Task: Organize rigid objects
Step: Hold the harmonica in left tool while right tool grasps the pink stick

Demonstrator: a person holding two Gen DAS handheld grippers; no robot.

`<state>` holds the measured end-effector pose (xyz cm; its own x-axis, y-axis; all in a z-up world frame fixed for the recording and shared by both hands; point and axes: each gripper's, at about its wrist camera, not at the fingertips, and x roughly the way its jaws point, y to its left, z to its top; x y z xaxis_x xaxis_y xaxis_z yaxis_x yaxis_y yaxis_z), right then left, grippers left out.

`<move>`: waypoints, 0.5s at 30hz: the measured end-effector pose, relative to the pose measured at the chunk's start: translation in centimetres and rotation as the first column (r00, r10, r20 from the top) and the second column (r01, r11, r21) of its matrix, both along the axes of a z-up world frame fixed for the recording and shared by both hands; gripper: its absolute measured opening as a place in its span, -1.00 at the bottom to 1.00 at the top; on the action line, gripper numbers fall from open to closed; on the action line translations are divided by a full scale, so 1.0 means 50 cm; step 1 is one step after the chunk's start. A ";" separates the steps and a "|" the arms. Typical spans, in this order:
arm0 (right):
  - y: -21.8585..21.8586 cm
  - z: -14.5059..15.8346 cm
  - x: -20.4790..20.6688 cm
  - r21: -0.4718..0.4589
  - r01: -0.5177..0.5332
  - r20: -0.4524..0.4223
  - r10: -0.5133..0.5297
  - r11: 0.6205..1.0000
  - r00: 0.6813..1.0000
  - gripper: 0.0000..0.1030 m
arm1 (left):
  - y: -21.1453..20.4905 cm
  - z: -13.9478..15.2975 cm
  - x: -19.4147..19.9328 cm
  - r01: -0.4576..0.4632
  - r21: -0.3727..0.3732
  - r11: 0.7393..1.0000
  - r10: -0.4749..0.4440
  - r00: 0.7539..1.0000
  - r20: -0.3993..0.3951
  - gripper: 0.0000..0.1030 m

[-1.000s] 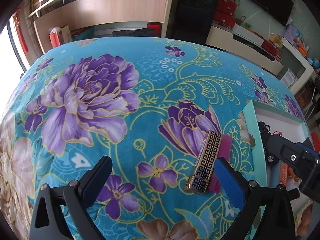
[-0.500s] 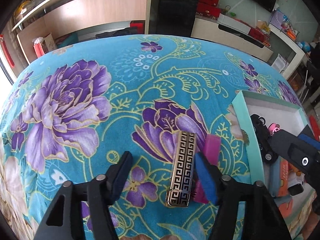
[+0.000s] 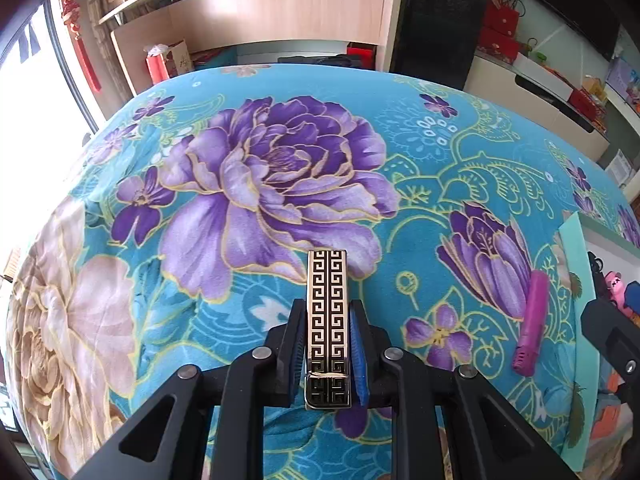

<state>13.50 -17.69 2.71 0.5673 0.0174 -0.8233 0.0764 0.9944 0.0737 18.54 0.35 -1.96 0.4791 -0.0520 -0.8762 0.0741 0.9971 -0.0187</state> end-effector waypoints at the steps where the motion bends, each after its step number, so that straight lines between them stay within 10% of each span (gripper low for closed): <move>1: 0.008 -0.007 0.003 0.005 -0.013 -0.009 0.013 1.000 1.000 0.89 | 0.005 0.000 -0.001 -0.005 -0.005 1.000 0.005 1.000 -0.002 -0.57; 15: 0.052 -0.088 0.036 -0.035 -0.048 -0.102 0.044 0.998 0.994 0.67 | 0.010 0.000 -0.004 -0.003 -0.021 1.000 0.003 1.000 -0.006 -0.57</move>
